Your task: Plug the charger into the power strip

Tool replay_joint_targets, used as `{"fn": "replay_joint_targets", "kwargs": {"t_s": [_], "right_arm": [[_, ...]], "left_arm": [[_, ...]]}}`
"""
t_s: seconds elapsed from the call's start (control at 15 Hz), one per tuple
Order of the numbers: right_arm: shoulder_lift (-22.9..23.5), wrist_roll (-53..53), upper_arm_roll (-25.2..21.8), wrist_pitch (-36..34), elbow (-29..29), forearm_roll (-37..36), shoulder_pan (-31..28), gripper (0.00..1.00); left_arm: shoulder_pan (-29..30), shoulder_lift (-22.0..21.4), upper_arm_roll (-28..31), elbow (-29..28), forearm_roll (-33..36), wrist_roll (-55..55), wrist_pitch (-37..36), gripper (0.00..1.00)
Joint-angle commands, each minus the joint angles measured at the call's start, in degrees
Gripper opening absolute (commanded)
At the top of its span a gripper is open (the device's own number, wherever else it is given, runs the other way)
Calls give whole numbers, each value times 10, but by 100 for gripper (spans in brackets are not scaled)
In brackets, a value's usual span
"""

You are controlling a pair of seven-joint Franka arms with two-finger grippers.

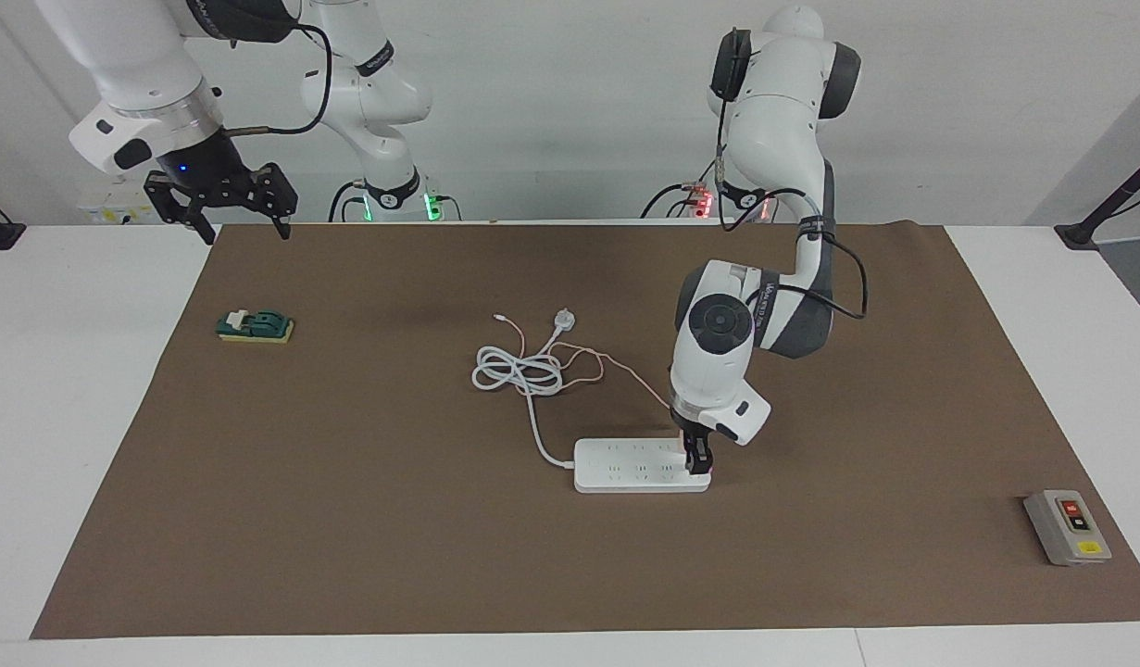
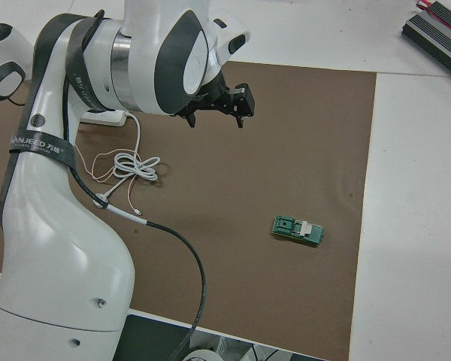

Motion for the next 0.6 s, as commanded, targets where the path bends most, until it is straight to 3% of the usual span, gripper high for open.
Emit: {"fn": "replay_joint_targets", "kwargs": {"t_s": [0.0, 0.27, 0.53], "right_arm": [[-11, -14, 3, -3, -9, -10, -3, 100], [-11, -14, 3, -3, -10, -9, -2, 100], [-11, -13, 3, -3, -10, -10, -2, 100]], "left_arm": [[0, -9, -2, -38, -7, 29, 65, 100], [0, -37, -2, -35, -7, 40, 40, 100], [3, -99, -2, -38, -9, 69, 1, 100]]}}
